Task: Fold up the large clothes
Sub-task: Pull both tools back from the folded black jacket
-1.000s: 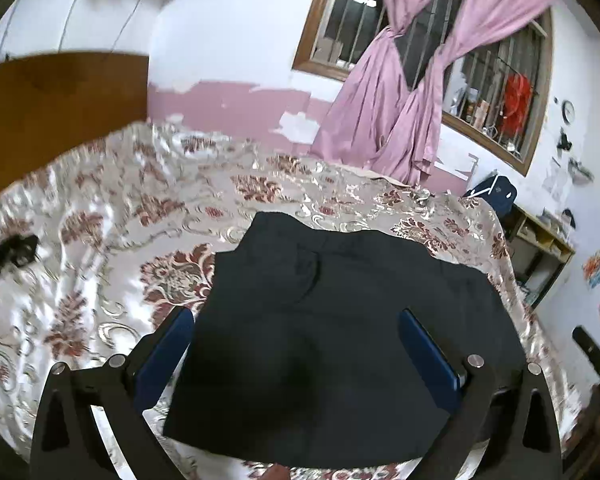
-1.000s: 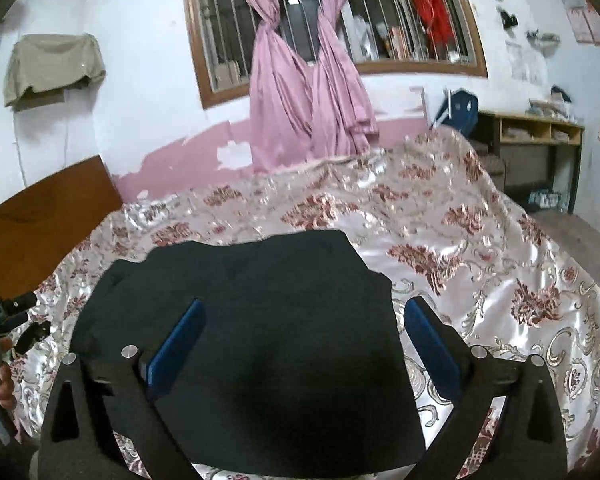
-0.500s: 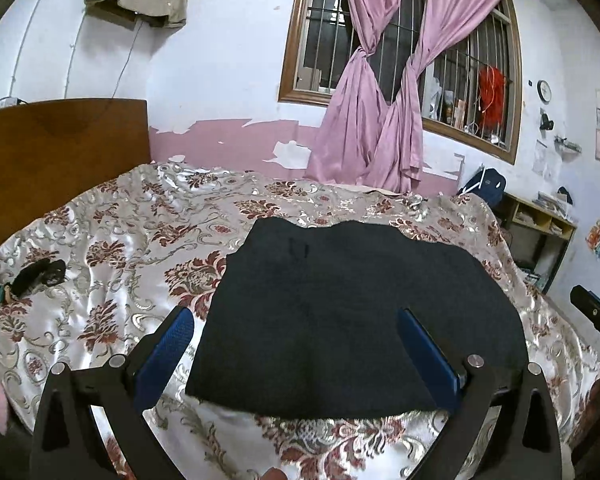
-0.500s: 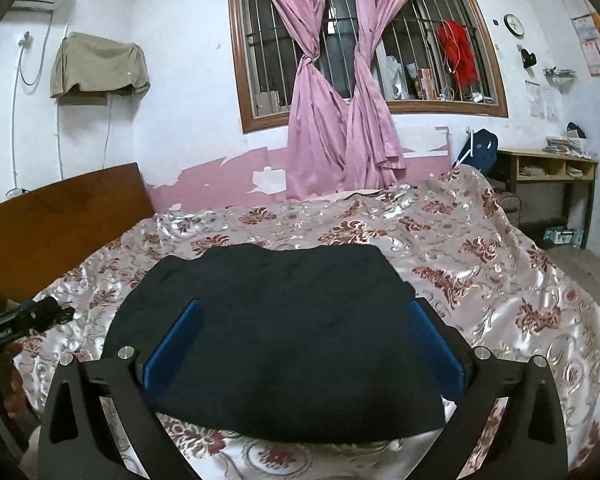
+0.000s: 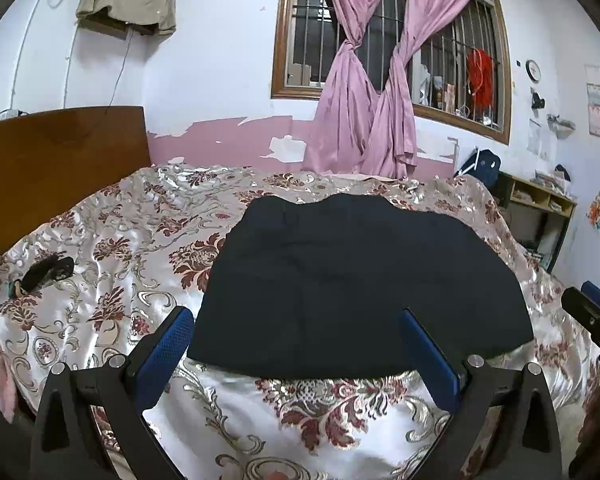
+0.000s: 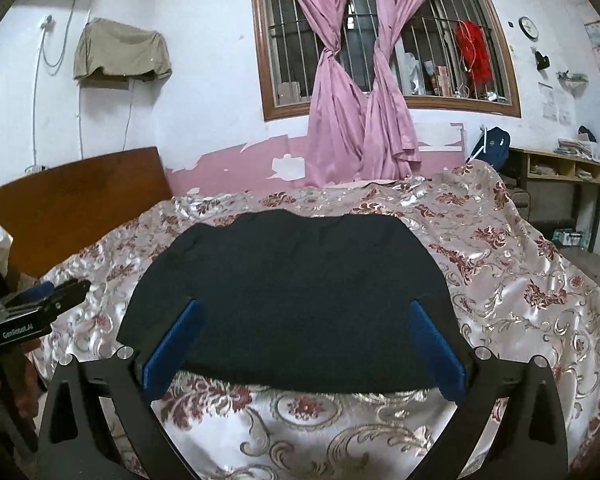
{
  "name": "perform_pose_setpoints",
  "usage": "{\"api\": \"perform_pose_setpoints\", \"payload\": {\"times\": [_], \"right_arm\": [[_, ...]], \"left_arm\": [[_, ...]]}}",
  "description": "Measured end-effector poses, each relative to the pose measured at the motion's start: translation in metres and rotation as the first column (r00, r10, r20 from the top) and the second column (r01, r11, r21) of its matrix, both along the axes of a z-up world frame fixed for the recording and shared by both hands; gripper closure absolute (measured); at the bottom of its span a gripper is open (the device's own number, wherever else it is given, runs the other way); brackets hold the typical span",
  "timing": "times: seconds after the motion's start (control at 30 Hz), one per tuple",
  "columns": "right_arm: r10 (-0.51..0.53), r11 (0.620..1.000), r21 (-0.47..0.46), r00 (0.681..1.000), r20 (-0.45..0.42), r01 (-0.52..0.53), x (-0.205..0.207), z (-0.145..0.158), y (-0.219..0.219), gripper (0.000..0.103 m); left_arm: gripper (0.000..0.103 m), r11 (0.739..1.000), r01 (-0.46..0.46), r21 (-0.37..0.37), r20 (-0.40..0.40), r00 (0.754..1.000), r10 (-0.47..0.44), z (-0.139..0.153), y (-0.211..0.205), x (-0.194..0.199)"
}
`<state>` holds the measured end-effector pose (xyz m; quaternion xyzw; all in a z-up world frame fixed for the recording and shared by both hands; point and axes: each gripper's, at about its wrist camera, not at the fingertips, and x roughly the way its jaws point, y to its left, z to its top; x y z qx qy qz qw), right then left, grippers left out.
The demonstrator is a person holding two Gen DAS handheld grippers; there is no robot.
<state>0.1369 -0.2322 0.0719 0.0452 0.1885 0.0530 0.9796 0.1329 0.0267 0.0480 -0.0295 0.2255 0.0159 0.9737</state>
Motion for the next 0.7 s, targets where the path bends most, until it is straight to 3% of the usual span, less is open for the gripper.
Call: {"api": "perform_pose_setpoints", "payload": {"times": [0.37,0.7], "right_arm": [[-0.013,1.0,-0.023,0.999,0.044,0.014,-0.026,-0.021,0.012,0.002],[0.03,0.998,-0.058,0.999,-0.026,-0.032,-0.025,-0.049,0.025,0.002]], "left_arm": [[0.0,0.997,-0.012,0.074,0.002,1.0,0.012,-0.034,-0.006,-0.021],[0.0,0.998,-0.007,0.063,0.037,0.999,0.005,-0.045,-0.004,-0.034]]}}
